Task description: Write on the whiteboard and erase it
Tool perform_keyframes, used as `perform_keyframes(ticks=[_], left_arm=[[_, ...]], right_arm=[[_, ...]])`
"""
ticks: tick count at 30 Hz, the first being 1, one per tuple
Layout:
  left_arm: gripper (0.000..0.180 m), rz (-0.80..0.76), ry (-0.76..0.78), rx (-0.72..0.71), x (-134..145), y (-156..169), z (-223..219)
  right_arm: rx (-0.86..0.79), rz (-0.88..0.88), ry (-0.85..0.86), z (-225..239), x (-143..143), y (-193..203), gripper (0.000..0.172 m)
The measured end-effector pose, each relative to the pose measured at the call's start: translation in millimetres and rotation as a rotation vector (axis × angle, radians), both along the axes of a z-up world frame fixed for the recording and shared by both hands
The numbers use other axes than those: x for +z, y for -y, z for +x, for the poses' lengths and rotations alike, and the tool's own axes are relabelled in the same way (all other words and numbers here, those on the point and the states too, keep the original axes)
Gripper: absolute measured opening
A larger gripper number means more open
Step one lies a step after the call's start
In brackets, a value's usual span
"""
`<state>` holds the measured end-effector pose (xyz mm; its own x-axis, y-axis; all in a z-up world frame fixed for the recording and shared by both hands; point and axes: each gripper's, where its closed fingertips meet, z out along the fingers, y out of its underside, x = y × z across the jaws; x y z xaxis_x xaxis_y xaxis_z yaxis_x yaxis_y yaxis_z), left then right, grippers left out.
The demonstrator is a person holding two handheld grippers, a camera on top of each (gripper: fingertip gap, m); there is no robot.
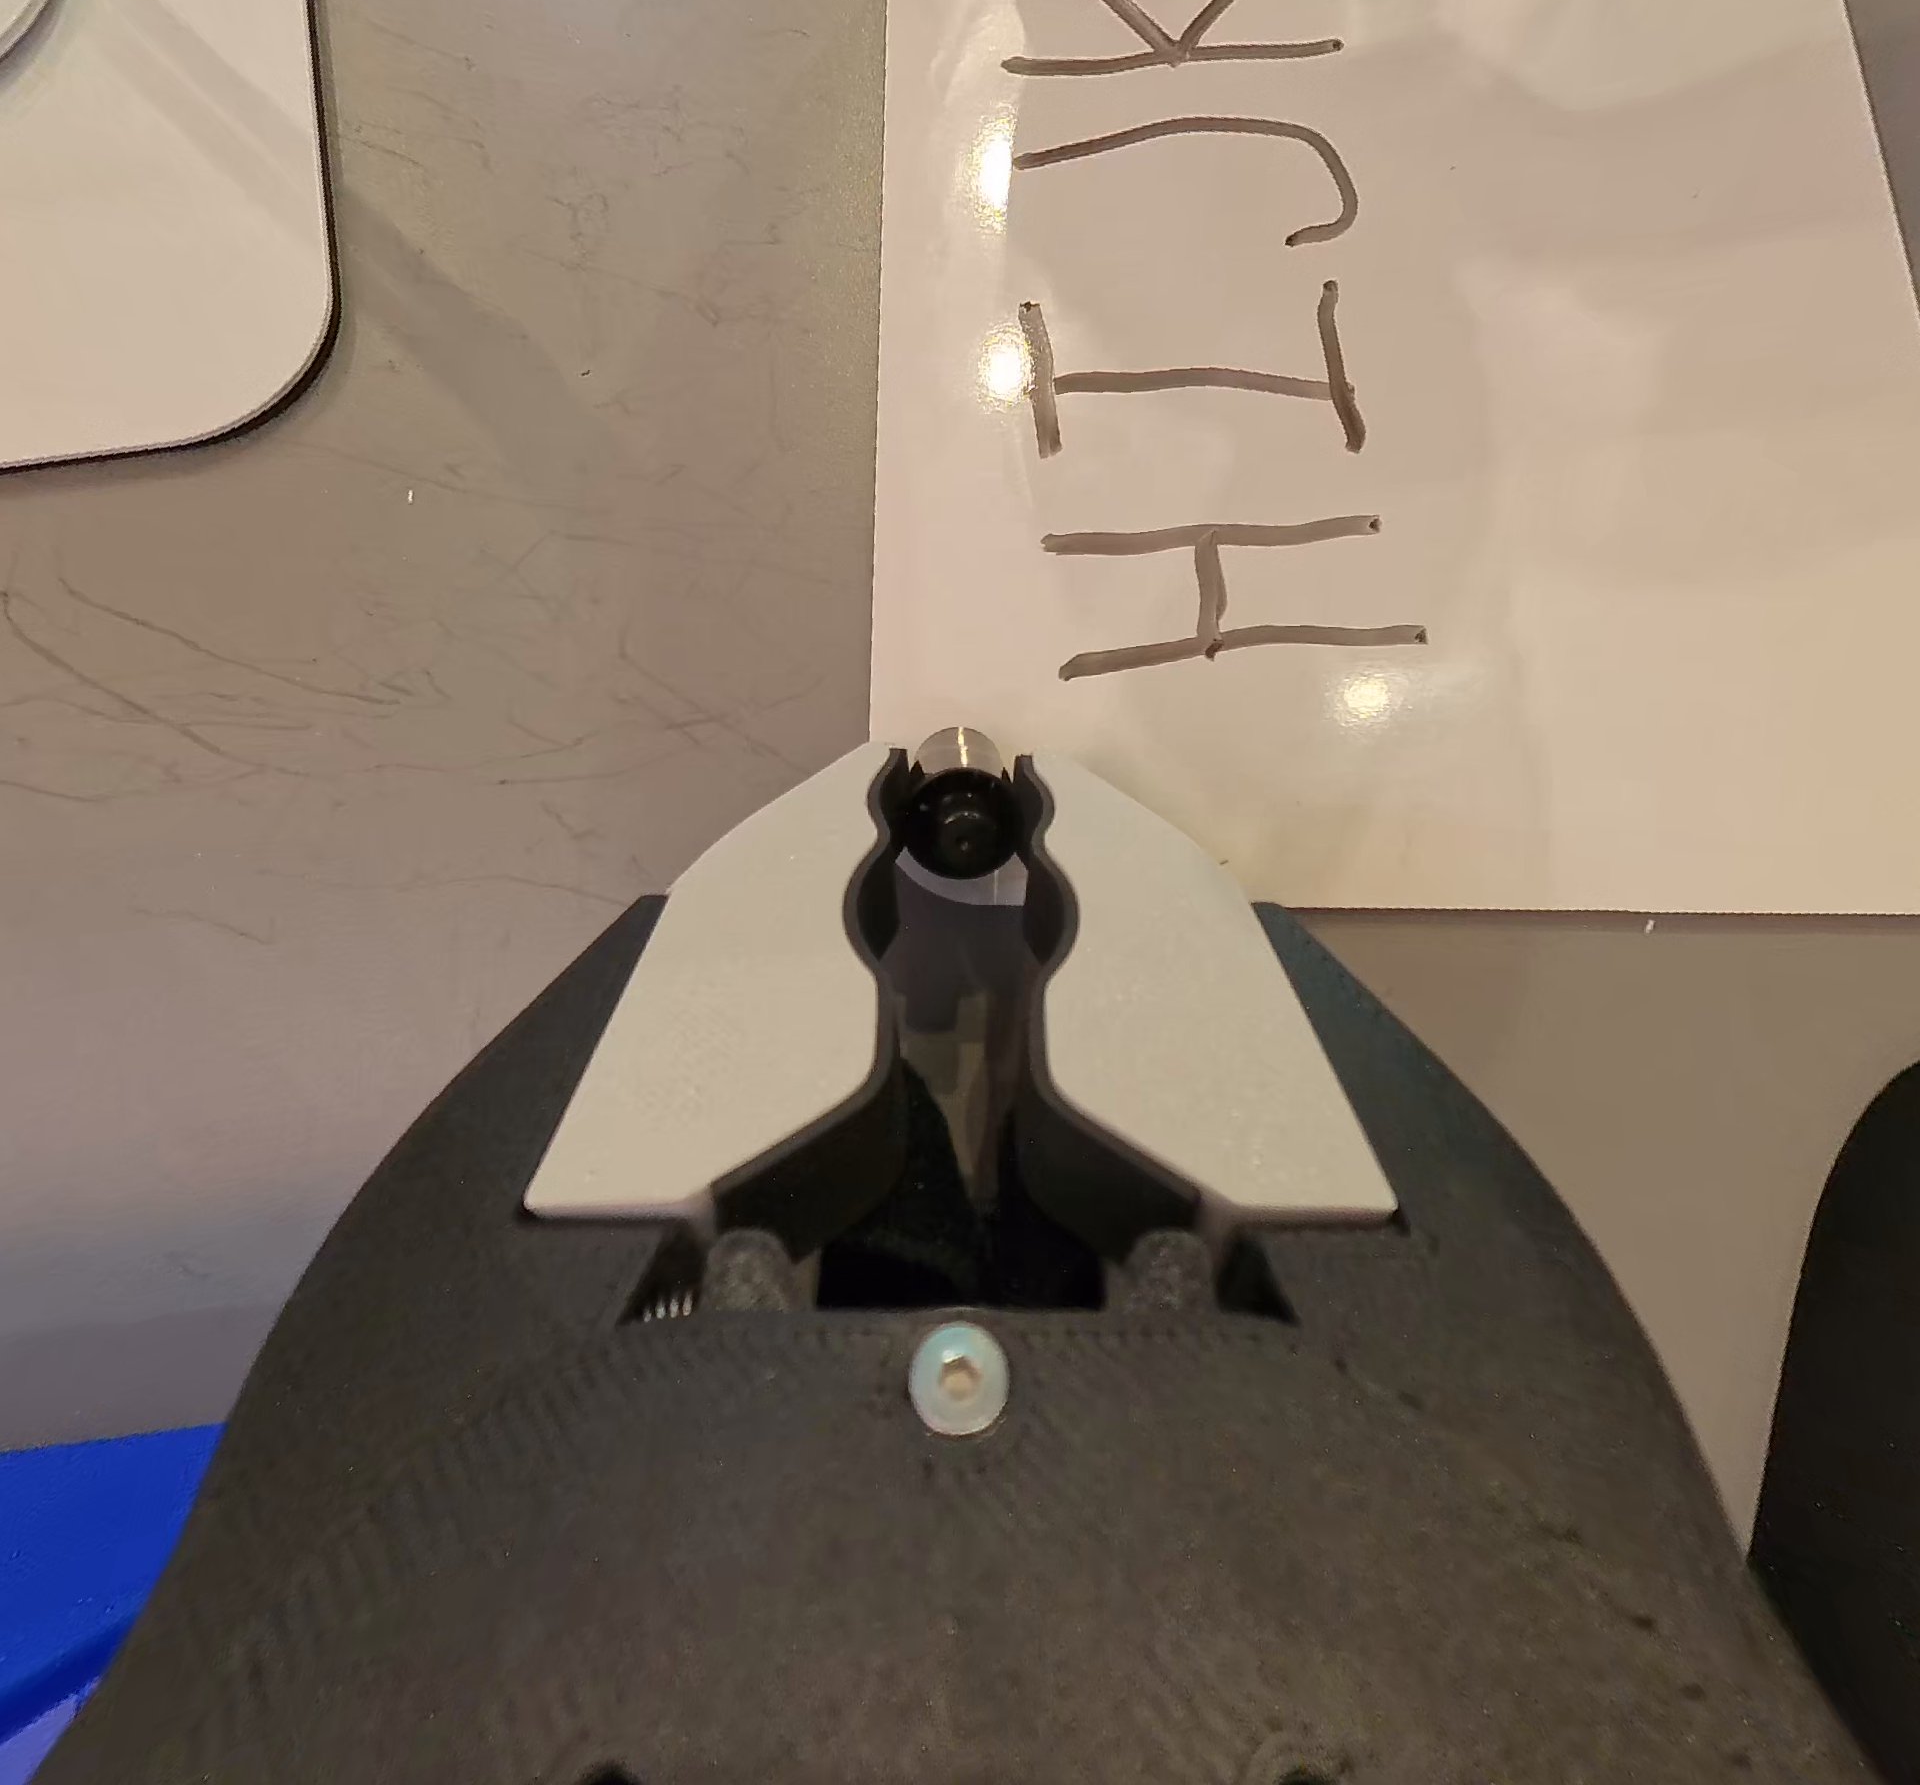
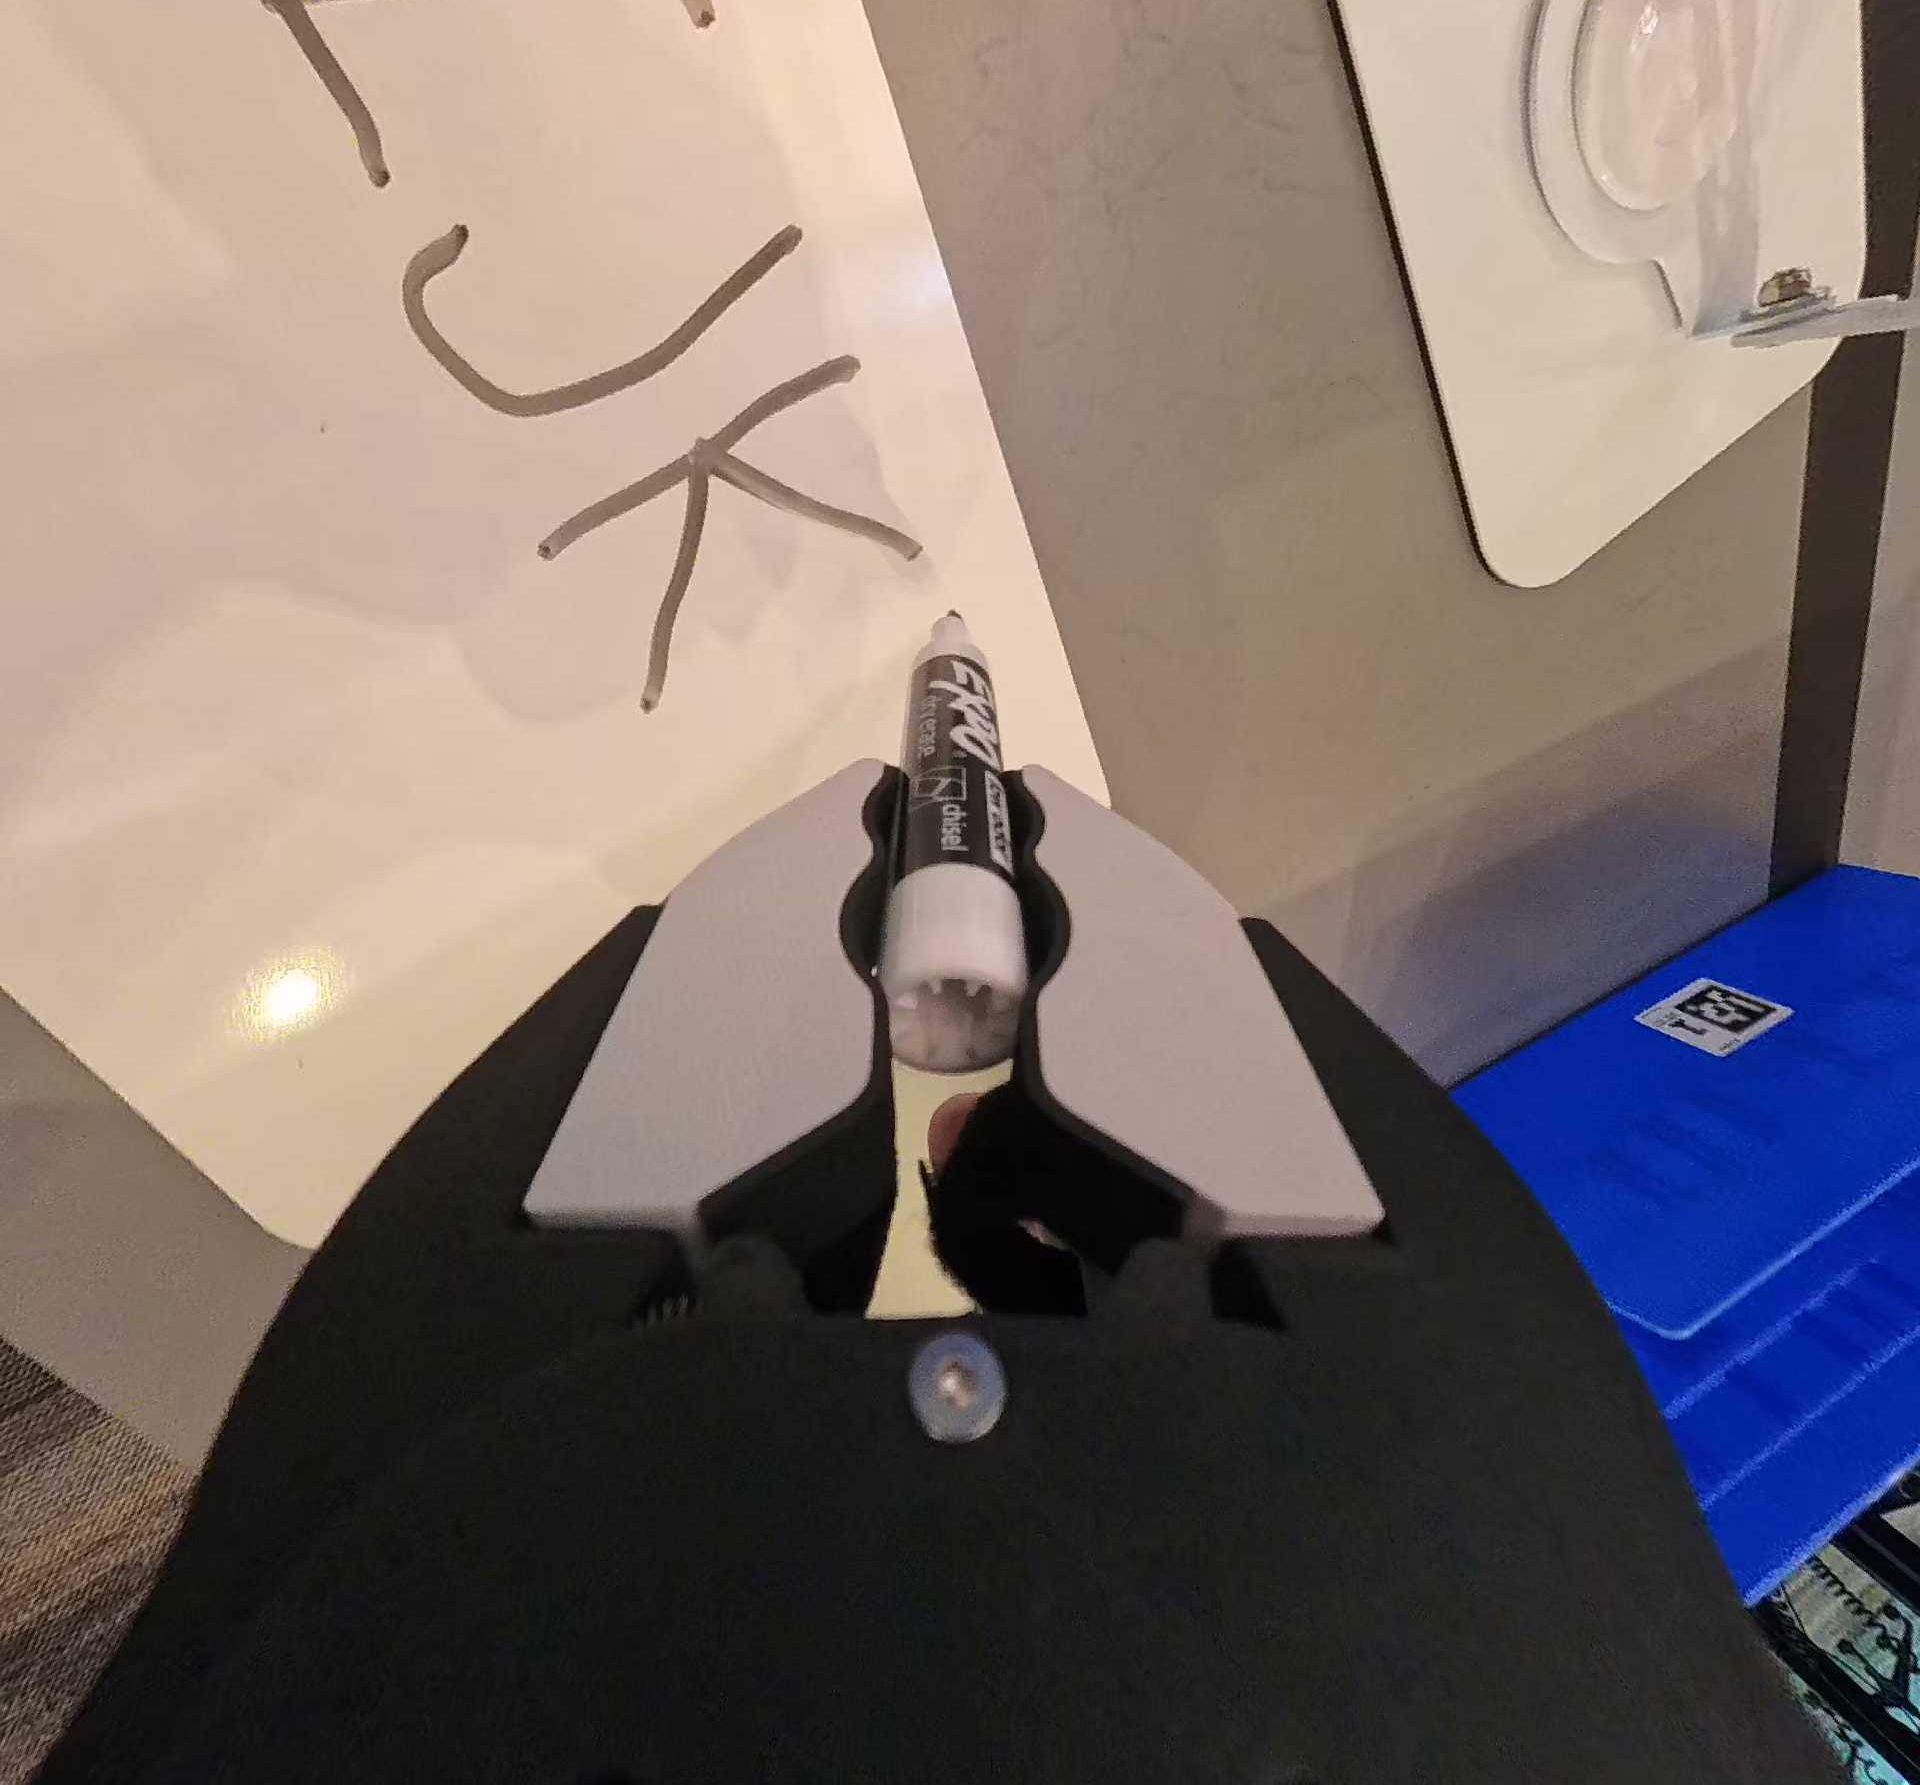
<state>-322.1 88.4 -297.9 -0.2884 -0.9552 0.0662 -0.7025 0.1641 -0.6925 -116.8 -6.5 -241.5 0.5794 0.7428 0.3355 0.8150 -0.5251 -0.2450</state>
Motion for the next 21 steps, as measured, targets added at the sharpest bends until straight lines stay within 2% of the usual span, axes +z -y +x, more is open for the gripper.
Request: perform_keyframes(ticks=[13,21], left_arm=[[0.021,-0.002,0.000,0.000,0,0,0],[0.021,-0.003,0.000,0.000,0,0,0]], right_arm=[[0.008,-0.026,0.010,-1,-9,-2,0.020],[0.019,-0.055,0.020,-4,-8,16,0.020]])
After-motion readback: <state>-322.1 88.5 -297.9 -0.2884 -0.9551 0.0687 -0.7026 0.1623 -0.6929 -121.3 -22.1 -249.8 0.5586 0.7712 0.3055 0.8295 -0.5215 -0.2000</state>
